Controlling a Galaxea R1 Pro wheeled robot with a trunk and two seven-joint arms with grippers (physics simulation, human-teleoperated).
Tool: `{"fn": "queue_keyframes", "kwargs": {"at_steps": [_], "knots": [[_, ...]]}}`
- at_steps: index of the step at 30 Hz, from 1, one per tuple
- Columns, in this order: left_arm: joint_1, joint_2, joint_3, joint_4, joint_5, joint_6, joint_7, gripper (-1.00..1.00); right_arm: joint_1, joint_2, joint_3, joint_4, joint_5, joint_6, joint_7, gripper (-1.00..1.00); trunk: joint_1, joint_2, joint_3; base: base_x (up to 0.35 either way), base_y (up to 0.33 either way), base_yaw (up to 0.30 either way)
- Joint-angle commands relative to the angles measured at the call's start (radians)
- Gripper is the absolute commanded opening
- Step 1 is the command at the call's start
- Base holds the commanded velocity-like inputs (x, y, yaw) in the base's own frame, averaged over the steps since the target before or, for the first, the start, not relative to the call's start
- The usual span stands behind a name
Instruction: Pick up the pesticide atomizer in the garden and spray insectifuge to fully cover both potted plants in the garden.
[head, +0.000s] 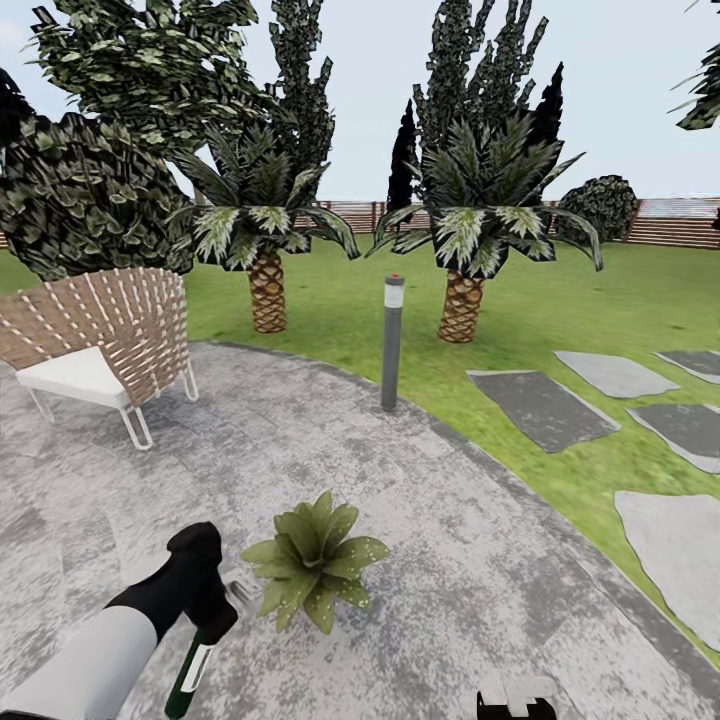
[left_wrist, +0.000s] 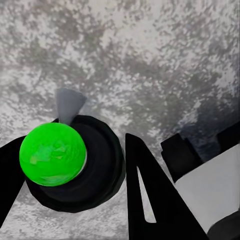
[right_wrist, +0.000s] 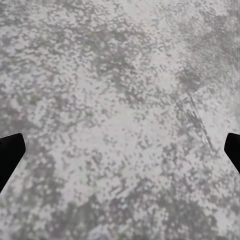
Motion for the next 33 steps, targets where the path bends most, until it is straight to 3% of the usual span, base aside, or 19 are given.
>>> {"fn": "queue_keyframes", "kwargs": {"at_steps": [1,4,12,26,33], "knots": [[0.000,0.000,0.006,0.000,-0.007,0.005,-0.001,-1.00,0.000,0.000,0.009,0.000,-0.009,-0.003,-0.002,1.00,0.000,0.000,-0.001,-0.005,0.013,-0.001],[0.000,-0.001,0.027,0.003,-0.007,0.003,0.033,-1.00,0.000,0.000,0.009,0.000,-0.009,-0.003,-0.002,1.00,0.000,0.000,-0.001,-0.115,0.200,0.000],[0.001,-0.008,0.031,0.011,-0.003,0.002,0.039,-1.00,0.000,0.000,0.009,0.000,-0.010,-0.003,-0.002,1.00,0.000,0.000,-0.001,0.003,0.310,-0.049],[0.019,-0.011,0.032,-0.002,-0.003,0.001,0.040,-1.00,0.000,0.000,0.009,0.000,-0.010,-0.003,-0.001,1.00,0.000,0.000,-0.001,0.019,0.078,-0.258],[0.020,-0.011,0.035,-0.004,-0.004,0.002,0.040,-1.00,0.000,0.000,0.009,0.000,-0.010,-0.003,-0.001,1.00,0.000,0.000,-0.001,-0.208,0.208,-0.263]]}}
